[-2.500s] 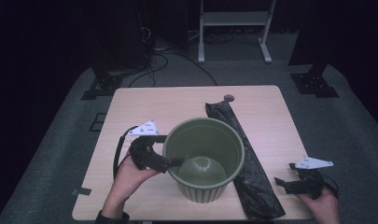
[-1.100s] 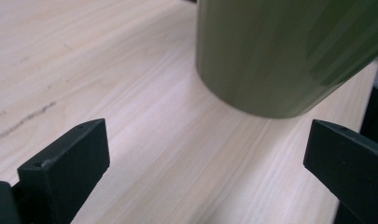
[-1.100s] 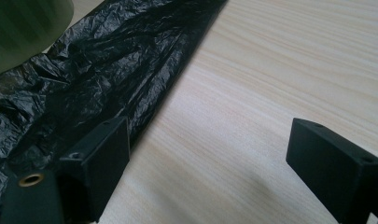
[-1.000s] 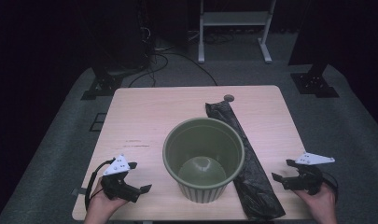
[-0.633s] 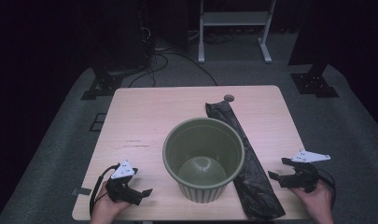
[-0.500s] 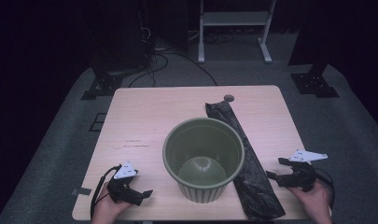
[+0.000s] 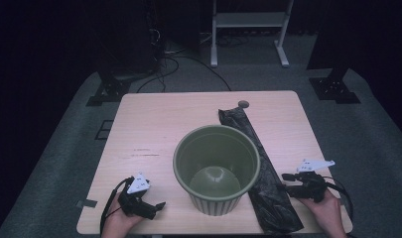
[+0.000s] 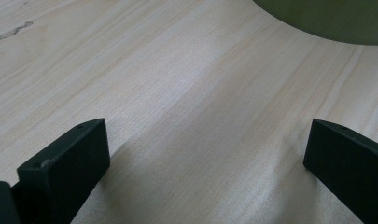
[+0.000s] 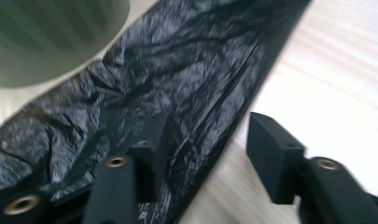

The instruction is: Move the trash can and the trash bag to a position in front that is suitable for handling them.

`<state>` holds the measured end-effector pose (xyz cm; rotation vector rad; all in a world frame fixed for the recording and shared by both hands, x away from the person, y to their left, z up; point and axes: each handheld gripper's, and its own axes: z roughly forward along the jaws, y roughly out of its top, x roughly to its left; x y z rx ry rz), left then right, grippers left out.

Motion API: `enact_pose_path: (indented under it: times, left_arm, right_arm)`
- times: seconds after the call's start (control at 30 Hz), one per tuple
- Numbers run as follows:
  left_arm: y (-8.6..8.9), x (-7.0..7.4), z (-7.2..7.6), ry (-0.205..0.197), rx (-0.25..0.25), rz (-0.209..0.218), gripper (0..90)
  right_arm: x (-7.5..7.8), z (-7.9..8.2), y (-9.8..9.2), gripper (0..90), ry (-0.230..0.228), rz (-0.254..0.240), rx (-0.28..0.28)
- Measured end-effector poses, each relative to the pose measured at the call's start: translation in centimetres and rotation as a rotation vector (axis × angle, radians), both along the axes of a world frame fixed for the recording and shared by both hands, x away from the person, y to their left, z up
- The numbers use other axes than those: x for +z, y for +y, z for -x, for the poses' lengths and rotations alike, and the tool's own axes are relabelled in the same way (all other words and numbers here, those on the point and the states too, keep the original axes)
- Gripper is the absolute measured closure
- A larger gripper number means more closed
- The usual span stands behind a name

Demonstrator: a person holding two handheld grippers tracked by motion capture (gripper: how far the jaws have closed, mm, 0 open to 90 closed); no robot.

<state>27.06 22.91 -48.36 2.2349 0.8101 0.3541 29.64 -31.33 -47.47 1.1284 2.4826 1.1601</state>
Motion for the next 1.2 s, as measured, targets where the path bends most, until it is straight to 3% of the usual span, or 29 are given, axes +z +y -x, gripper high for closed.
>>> enact_pose_path:
  times: [0.13,0.33,0.53,0.87,1.13,1.2]
  left_arm:
    - [0.0,0.0,0.0,0.0,0.0,0.0,0.0]
    - [0.0,0.0,0.0,0.0,0.001,0.0,0.0]
    - [0.0,0.0,0.0,0.0,0.003,0.001,0.0]
    - [0.0,0.0,0.0,0.0,0.004,0.001,0.0]
    - [0.0,0.0,0.0,0.0,0.004,0.001,0.0]
    - [0.0,0.0,0.0,0.0,0.004,0.001,0.0]
  right_arm:
    - [-0.2,0.0,0.2,69.0,0.035,-0.008,0.027]
    - [-0.2,0.1,0.1,89.6,0.039,0.012,0.025]
    - [0.0,0.2,-0.3,90.0,0.038,0.042,0.0]
    - [0.4,-0.1,-2.9,90.0,0.001,0.118,-0.061]
    - [0.4,-0.2,-4.6,89.6,0.0,0.136,-0.112]
    - [0.6,-0.1,-4.7,78.2,-0.011,0.138,-0.124]
